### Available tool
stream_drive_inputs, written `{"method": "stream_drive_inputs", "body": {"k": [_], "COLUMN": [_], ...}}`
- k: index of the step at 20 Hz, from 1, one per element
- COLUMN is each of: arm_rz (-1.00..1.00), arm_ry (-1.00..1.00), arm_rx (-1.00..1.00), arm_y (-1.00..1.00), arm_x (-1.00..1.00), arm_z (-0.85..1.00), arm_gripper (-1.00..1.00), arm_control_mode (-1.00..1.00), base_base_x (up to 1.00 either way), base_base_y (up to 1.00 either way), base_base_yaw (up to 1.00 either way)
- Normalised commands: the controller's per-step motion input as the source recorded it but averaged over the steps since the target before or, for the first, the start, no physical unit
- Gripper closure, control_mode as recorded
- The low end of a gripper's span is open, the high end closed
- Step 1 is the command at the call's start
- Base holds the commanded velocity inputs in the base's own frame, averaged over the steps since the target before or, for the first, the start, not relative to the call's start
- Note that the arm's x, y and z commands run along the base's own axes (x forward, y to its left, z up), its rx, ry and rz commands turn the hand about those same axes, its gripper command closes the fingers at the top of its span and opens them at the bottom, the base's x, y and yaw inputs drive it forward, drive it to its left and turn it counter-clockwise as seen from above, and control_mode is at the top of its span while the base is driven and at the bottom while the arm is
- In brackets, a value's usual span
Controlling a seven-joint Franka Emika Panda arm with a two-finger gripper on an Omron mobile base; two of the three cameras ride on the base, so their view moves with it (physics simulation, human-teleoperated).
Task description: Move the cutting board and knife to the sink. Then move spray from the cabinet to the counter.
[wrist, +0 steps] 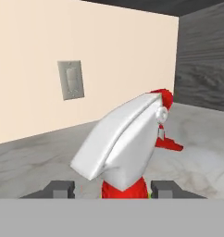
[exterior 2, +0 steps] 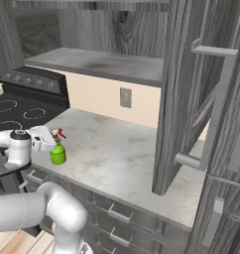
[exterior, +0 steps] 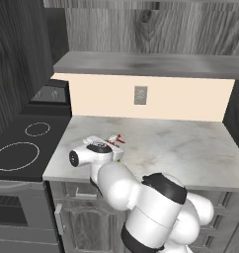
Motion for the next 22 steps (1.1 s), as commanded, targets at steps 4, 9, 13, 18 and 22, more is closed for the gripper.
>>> {"method": "stream_drive_inputs", "body": {"k": [4,9,13,18,22], "arm_rz": [0.0,0.0,0.0,0.0,0.0], "arm_ry": [0.0,0.0,0.0,-0.01,0.0], "arm_rx": [0.0,0.0,0.0,0.0,0.0], "arm_y": [0.0,0.0,0.08,0.13,0.12], "arm_x": [0.0,-0.04,-0.06,-0.09,0.0], "arm_z": [0.0,0.0,0.01,0.22,0.02], "arm_gripper": [-1.0,-1.0,-1.0,-1.0,-1.0], "arm_control_mode": [-1.0,-1.0,-1.0,-1.0,-1.0], "base_base_x": [0.0,0.0,0.0,0.0,0.0], "base_base_y": [0.0,0.0,0.0,0.0,0.0], "base_base_yaw": [0.0,0.0,0.0,0.0,0.0]}}
